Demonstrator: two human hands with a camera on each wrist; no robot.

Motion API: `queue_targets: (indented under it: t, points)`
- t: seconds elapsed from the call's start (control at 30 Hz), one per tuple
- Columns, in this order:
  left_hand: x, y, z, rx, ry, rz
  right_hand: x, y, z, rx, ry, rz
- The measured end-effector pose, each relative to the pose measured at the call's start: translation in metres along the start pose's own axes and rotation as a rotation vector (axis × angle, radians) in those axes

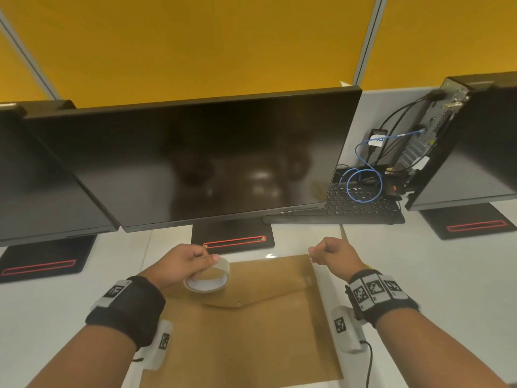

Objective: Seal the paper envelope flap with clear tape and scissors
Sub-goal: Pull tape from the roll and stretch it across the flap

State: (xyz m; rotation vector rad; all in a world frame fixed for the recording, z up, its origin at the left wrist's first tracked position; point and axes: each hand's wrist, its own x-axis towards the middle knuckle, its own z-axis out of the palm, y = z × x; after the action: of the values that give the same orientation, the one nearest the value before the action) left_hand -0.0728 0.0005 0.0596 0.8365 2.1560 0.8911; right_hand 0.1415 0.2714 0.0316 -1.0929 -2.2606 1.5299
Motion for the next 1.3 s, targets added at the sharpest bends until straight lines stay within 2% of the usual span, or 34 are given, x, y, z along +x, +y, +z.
queue_targets:
  t: [0.23,0.4,0.5,0.67,1.0,1.1,1.3]
  points:
    - [0.007,-0.005,0.000,0.299,0.062,-0.041,0.000,-0.001,0.003,-0.047,0.005,-0.002]
    - [0.003,-0.012,0.002,0.498,-0.013,-0.128,-0.001,-0.001,0.002,-0.039,-0.017,0.010]
    - [-0.002,-0.010,0.008,0.437,-0.048,-0.152,0.000,0.004,0.001,-0.027,-0.049,0.042]
    - [-0.012,-0.002,0.024,0.549,-0.191,-0.119,-0.003,0.019,-0.001,-0.084,-0.153,0.092]
    - [-0.008,-0.005,0.046,0.598,-0.365,-0.229,-0.007,0.039,0.003,-0.225,-0.267,0.094]
    - [-0.004,-0.007,0.051,0.601,-0.375,-0.261,-0.007,0.042,0.004,-0.274,-0.266,0.096]
    - [0.002,-0.008,0.060,0.667,-0.310,-0.316,-0.008,0.050,0.006,-0.329,-0.231,0.122]
